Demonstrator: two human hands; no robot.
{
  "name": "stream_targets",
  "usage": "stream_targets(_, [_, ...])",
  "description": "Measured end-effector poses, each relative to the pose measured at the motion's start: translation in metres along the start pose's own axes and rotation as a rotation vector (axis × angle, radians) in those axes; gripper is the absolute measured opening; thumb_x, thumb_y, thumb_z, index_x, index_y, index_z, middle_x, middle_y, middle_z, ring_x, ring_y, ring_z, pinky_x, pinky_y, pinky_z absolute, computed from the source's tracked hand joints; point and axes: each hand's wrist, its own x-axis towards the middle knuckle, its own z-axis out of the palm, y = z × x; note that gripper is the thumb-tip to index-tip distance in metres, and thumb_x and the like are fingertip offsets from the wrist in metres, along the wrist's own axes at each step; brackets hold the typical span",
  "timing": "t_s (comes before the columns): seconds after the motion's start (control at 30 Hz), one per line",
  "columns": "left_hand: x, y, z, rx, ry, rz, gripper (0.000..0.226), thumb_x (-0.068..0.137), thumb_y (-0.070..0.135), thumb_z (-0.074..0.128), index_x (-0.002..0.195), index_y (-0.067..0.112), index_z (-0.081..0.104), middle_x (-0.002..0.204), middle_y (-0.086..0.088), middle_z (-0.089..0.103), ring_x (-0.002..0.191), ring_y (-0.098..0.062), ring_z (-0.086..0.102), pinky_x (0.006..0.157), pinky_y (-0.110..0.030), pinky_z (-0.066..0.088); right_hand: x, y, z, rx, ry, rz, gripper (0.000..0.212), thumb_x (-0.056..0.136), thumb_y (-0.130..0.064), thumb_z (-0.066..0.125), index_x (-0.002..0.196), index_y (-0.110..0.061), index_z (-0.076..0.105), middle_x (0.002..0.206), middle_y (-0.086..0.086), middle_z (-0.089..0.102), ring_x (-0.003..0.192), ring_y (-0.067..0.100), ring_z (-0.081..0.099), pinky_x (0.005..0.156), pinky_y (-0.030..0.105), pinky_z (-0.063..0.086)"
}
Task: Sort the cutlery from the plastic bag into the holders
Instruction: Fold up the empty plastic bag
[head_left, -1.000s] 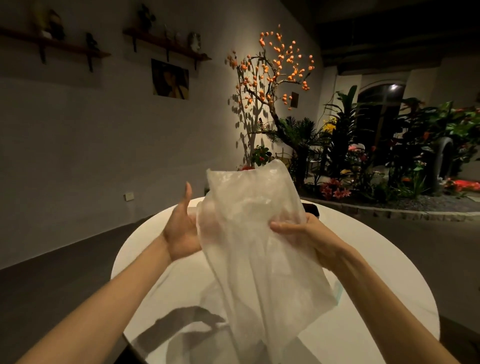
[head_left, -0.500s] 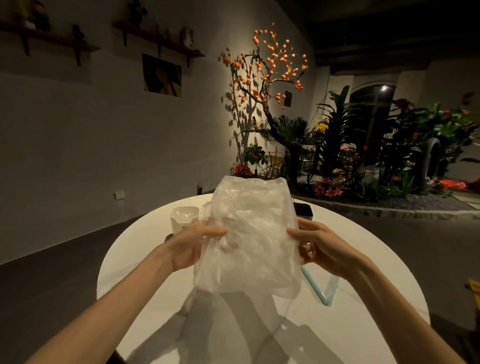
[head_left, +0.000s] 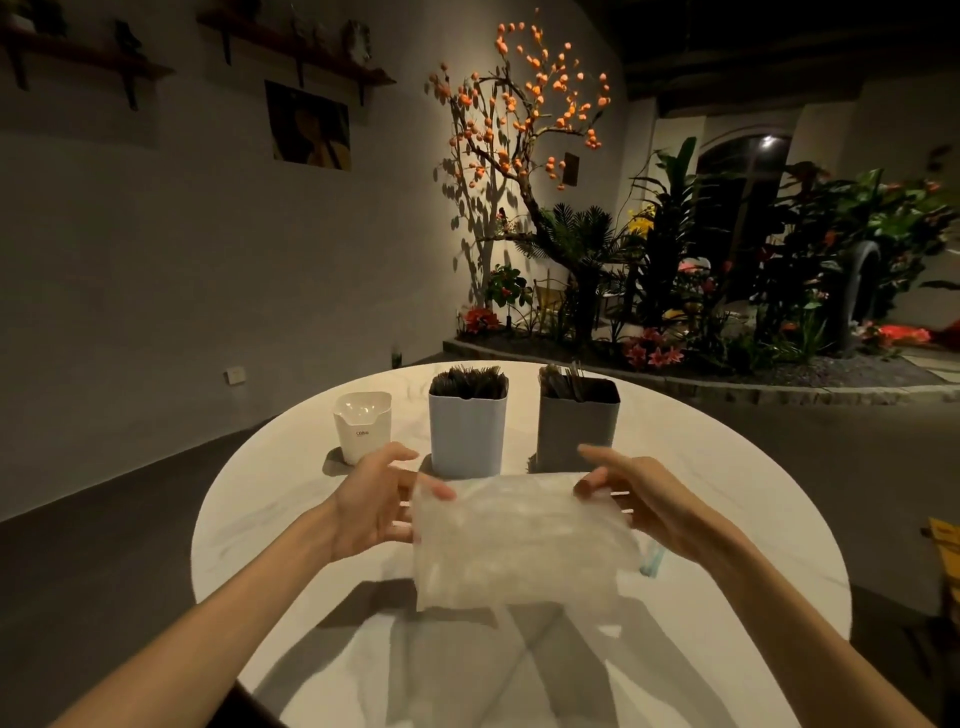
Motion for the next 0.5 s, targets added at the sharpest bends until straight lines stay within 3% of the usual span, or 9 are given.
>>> stream_targets(0.03, [0.001, -0.005, 0.003, 0.131, 0.042, -0.029, 0.054, 0.099, 0.042, 0.043, 0.087, 0.003, 0.078, 0.099, -0.013, 0.074, 0.084, -0.027, 0.065, 0.072, -0.037, 0.06, 0.002, 0.006, 0.002, -0.109, -0.009, 0.01, 0.046, 0.081, -0.053, 0.071, 0.088, -0.008, 0.08, 0.096, 0.005, 0.076, 0.09, 0.021, 0.069, 0.071, 0.026, 0.059])
stream_targets(0.1, [0.008, -0.022, 0.014, 0.432, 0.173, -0.02, 0.041, 0.097, 0.042, 0.054, 0.091, 0.009, 0.079, 0.106, -0.007, 0.074, 0.097, -0.026, 0.067, 0.087, -0.04, 0.059, 0.004, 0.026, 0.009, -0.288, -0.044, 0.03, 0.049, 0.073, -0.06, 0.075, 0.093, -0.016, 0.081, 0.096, 0.001, 0.076, 0.091, 0.018, 0.072, 0.077, 0.026, 0.061])
stream_targets(0.2, [0.014, -0.036, 0.037, 0.705, 0.342, 0.218, 0.019, 0.094, 0.037, 0.063, 0.105, 0.026, 0.073, 0.121, 0.004, 0.067, 0.104, -0.013, 0.062, 0.092, -0.032, 0.05, 0.009, 0.05, 0.025, -0.486, -0.016, 0.029, 0.065, 0.071, -0.073, 0.069, 0.104, -0.018, 0.077, 0.107, 0.001, 0.072, 0.097, 0.02, 0.07, 0.092, 0.035, 0.058])
stream_targets(0.27, [0.014, -0.038, 0.055, 0.821, 0.229, 0.339, 0.032, 0.097, 0.047, 0.058, 0.127, 0.035, 0.062, 0.143, 0.007, 0.055, 0.123, -0.013, 0.054, 0.103, -0.032, 0.044, 0.012, 0.064, 0.035, -0.624, 0.092, -0.065, 0.067, 0.084, -0.072, 0.057, 0.126, -0.021, 0.066, 0.138, 0.004, 0.057, 0.122, 0.023, 0.057, 0.107, 0.04, 0.047])
stream_targets(0.33, [0.016, -0.046, 0.069, 1.112, -0.016, 0.336, 0.052, 0.1, 0.058, 0.043, 0.15, 0.041, 0.038, 0.164, 0.011, 0.025, 0.15, -0.015, 0.024, 0.122, -0.04, 0.021, 0.011, 0.075, 0.044, -0.799, 0.081, -0.237, 0.065, 0.095, -0.07, 0.036, 0.149, -0.035, 0.042, 0.164, -0.003, 0.022, 0.15, 0.023, 0.022, 0.123, 0.045, 0.02])
stream_targets(0.4, [0.02, -0.065, 0.073, 1.328, -0.196, 0.274, 0.065, 0.1, 0.067, 0.026, 0.158, 0.042, 0.01, 0.168, 0.014, -0.002, 0.155, -0.011, -0.006, 0.124, -0.041, -0.002, 0.01, 0.088, 0.056, -0.963, -0.043, -0.348, 0.065, 0.097, -0.067, 0.011, 0.157, -0.041, 0.019, 0.167, -0.011, -0.002, 0.154, 0.016, -0.007, 0.125, 0.047, -0.003])
stream_targets(0.5, [0.027, -0.09, 0.068, 1.401, -0.249, 0.194, 0.071, 0.096, 0.074, 0.015, 0.156, 0.044, -0.007, 0.166, 0.015, -0.016, 0.153, -0.009, -0.018, 0.125, -0.042, -0.009, 0.008, 0.11, 0.063, -1.117, -0.155, -0.294, 0.084, 0.081, -0.072, -0.014, 0.158, -0.04, -0.002, 0.167, -0.011, -0.011, 0.152, 0.015, -0.017, 0.123, 0.048, -0.012])
